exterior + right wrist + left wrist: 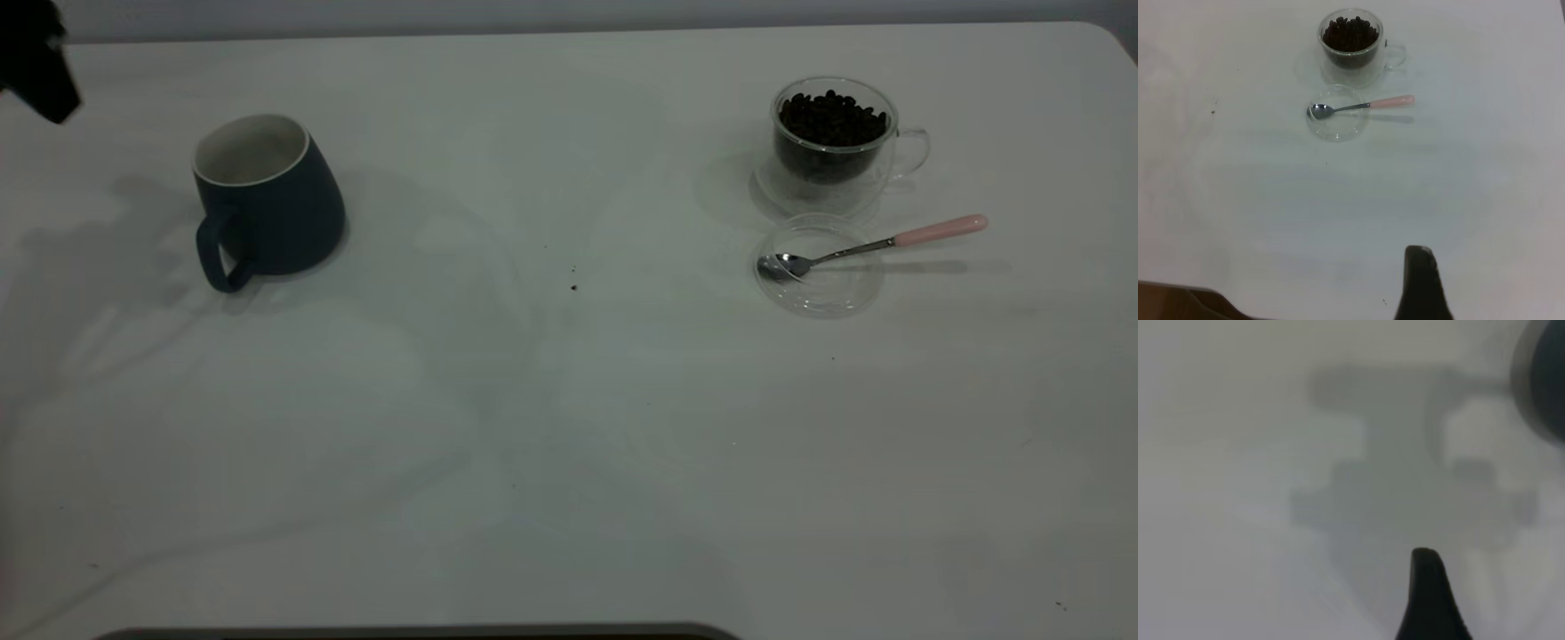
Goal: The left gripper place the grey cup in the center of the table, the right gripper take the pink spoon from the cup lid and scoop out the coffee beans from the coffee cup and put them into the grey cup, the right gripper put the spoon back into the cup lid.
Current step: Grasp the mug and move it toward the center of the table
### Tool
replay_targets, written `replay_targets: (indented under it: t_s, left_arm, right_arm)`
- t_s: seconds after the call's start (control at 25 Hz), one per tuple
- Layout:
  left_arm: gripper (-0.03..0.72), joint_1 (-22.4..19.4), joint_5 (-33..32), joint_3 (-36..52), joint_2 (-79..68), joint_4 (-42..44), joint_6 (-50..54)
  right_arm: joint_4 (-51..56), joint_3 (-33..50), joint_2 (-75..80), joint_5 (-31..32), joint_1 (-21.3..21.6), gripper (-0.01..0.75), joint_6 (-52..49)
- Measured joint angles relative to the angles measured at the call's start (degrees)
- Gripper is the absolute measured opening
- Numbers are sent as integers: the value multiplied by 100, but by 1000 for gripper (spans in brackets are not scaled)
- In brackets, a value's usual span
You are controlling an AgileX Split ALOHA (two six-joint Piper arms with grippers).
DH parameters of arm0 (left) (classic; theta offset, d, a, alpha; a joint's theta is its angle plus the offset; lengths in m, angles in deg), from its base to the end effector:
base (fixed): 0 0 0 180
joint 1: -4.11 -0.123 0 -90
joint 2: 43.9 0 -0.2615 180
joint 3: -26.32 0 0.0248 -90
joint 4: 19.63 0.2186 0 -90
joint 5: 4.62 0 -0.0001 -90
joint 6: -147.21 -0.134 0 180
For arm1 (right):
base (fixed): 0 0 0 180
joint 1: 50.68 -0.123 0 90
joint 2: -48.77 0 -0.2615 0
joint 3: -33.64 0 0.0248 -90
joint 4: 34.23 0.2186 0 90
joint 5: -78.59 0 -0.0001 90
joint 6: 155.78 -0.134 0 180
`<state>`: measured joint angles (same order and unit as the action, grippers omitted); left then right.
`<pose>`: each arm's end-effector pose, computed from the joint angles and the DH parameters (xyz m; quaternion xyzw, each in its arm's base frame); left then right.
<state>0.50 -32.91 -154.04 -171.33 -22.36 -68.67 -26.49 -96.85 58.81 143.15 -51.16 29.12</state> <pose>0.4035 0.0224 0.0969 0.2541 0.9432 0.0575 0.2060 0.0286 0.0165 0.2265 -0.0443 0.8803 0.0493 0.4698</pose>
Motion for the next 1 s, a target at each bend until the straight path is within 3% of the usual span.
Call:
replay_targets:
  t_s: [0.28, 0.6, 1.0]
  left_arm:
    - [565, 23, 95, -912, -1243, -167, -1544]
    - [565, 138, 501, -984, -1699, -196, -2795]
    - [565, 606, 669, -984, -1862, -224, -5908]
  right_arm:
    - [0, 0, 0, 0, 0, 573, 0]
    - [0, 0, 0, 0, 0, 573, -5]
    - [0, 0, 0, 0, 0, 573, 1]
